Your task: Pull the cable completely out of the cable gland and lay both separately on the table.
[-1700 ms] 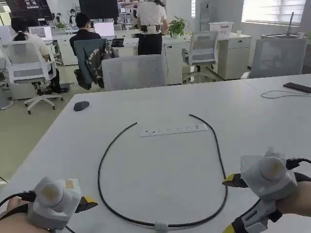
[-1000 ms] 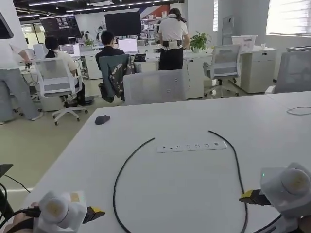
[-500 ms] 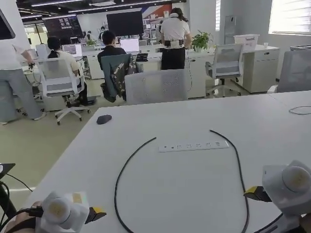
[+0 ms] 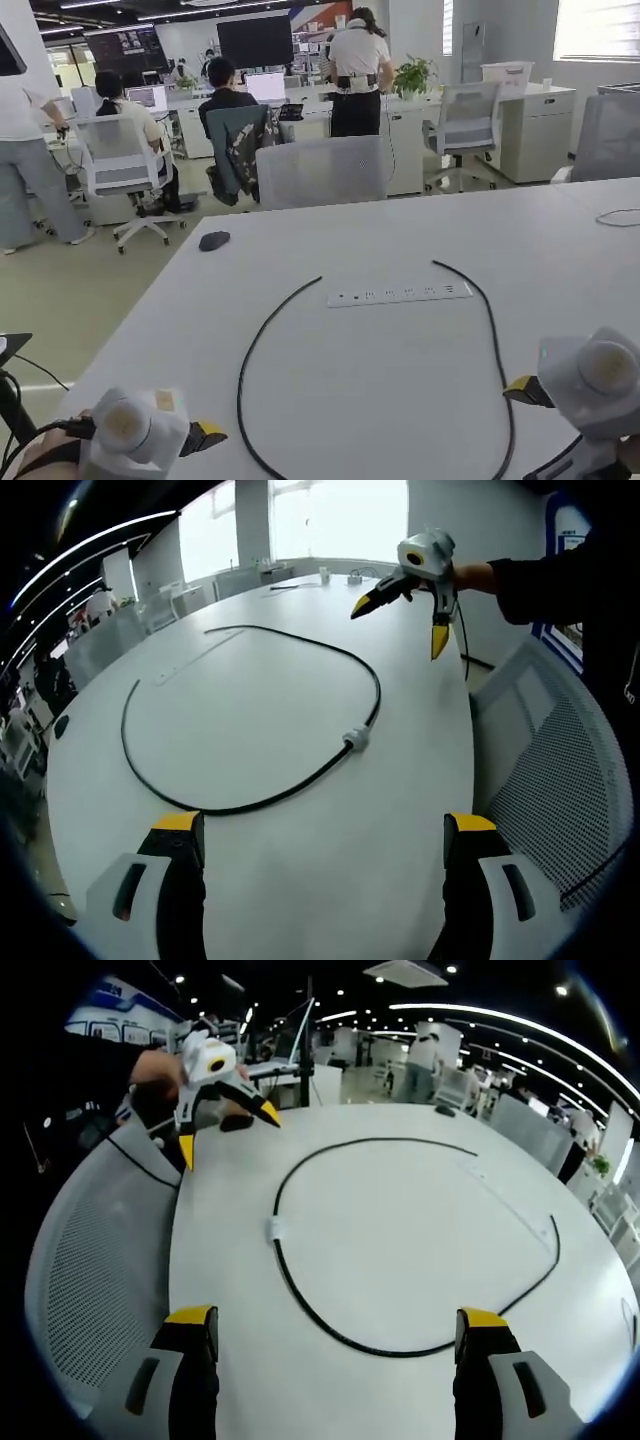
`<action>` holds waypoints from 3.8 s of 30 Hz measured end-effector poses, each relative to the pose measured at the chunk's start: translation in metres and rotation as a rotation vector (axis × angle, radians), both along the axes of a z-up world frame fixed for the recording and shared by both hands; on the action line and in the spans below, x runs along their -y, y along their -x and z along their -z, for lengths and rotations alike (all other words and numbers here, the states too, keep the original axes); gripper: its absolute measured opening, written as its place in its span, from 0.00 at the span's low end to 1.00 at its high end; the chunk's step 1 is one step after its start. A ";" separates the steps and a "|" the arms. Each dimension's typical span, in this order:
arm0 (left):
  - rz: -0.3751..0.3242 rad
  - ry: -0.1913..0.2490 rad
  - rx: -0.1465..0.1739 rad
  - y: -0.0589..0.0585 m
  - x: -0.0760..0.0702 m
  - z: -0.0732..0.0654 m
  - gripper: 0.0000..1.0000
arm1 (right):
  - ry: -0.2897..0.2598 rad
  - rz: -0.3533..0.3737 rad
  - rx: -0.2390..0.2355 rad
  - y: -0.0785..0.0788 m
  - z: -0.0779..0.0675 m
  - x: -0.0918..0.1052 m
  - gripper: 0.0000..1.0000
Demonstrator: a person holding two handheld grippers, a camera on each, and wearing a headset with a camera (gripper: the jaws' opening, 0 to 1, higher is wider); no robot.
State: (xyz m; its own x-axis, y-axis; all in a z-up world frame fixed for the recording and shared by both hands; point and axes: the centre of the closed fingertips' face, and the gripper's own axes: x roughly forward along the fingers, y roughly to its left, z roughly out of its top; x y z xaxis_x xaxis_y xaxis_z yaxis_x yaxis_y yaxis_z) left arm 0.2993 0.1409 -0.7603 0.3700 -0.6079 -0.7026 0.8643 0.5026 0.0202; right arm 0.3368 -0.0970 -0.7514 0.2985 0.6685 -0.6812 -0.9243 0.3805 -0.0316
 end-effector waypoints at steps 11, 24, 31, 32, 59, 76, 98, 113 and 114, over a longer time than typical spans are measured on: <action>-0.005 -0.019 -0.039 0.001 -0.003 0.007 0.99 | 0.004 -0.001 -0.020 -0.003 0.006 0.002 1.00; 0.001 -0.027 -0.021 -0.003 0.002 0.012 0.99 | -0.027 -0.026 -0.032 -0.004 0.008 -0.010 1.00; 0.007 -0.022 -0.011 -0.002 -0.001 0.014 0.99 | -0.031 -0.053 -0.041 -0.003 0.012 -0.015 1.00; 0.001 -0.012 -0.010 -0.003 -0.002 0.013 0.99 | -0.033 -0.060 -0.037 -0.002 0.012 -0.016 1.00; 0.044 0.175 -0.053 0.000 0.052 0.014 0.83 | -0.189 -0.136 -0.118 0.019 0.058 -0.119 0.27; 0.001 0.350 -0.099 0.000 0.078 0.005 0.87 | -0.182 -0.197 -0.009 0.020 0.065 -0.137 0.09; 0.136 0.571 -0.299 0.028 0.133 -0.020 0.33 | -0.205 -0.393 0.052 0.072 0.012 -0.097 0.08; 0.225 0.598 -0.327 0.042 0.152 -0.015 0.20 | -0.215 -0.406 0.098 0.086 0.002 -0.098 0.08; 0.228 0.595 -0.324 0.042 0.152 -0.014 0.19 | -0.214 -0.408 0.100 0.087 0.002 -0.098 0.08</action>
State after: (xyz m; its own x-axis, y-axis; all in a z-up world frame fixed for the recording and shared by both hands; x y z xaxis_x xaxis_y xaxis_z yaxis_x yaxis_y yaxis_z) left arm 0.2573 -0.0108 -0.7463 0.0168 -0.9596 -0.2809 0.8654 0.1546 -0.4766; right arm 0.2502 0.0011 -0.7537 0.0390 0.8672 -0.4965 -0.9961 -0.0058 -0.0883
